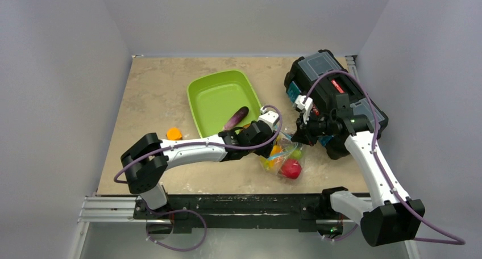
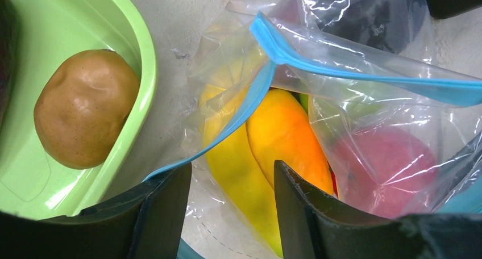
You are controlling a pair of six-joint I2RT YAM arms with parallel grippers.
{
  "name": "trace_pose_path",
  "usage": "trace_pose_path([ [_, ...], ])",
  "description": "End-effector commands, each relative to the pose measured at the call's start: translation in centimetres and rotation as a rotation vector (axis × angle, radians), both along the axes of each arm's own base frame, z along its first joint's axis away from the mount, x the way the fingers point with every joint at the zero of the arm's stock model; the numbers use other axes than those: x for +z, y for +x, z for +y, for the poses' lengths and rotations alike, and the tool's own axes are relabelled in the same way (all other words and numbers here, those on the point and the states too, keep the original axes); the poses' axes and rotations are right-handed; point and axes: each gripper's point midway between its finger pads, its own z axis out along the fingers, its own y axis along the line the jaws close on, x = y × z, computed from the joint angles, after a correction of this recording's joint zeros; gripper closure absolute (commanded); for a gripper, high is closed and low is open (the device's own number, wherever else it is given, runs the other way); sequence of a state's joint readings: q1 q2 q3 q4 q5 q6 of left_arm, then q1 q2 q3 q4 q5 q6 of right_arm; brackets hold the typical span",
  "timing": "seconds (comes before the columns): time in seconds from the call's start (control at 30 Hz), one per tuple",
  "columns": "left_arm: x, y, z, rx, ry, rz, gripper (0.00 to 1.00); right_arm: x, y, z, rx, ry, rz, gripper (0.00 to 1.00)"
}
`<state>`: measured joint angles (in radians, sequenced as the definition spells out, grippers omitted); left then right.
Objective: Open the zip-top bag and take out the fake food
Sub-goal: Pick up the fake fruit from the zipper food storage bag.
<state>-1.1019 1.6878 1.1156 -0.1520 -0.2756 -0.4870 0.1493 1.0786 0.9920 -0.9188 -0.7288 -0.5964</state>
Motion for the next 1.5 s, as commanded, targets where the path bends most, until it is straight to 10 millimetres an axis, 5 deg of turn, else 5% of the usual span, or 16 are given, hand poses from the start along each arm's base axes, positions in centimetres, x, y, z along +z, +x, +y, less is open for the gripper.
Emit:
trace_pose_path([
  [0.0, 2.7, 1.0, -2.3, -0.027, -0.102, -0.077, 0.51, 0.3, 0.4, 0.4, 0.017, 0.024, -0.020, 1.00],
  [0.23, 3.5, 0.5, -3.3, -0.056, -0.203, -0.084, 0.55, 0.1, 0.6, 0.4, 0.023, 0.013, -0.008, 1.00],
  [0.47, 1.6, 0.5, -2.9, -0.035, -0.172, -0.057, 0.56, 1.0, 0.4, 0.8, 0.063, 0.029, -0.006, 1.00],
  [0.7, 0.2, 1.0, -1.4, 0.044, -0.133, -0.019, 0.70, 1.8, -0.3, 1.3, 0.115, 0.055, -0.007, 0.95],
  [1.1, -1.6, -0.1, -0.8, 0.055, -0.136, 0.086, 0.66, 3.9, -0.4, 2.0, 0.161, 0.100, -0.024, 0.71],
  [1.47, -3.9, -1.1, 1.4, 0.118, -0.091, 0.176, 0.56, 2.9, -0.4, 1.1, 0.149, 0.043, -0.053, 0.67],
])
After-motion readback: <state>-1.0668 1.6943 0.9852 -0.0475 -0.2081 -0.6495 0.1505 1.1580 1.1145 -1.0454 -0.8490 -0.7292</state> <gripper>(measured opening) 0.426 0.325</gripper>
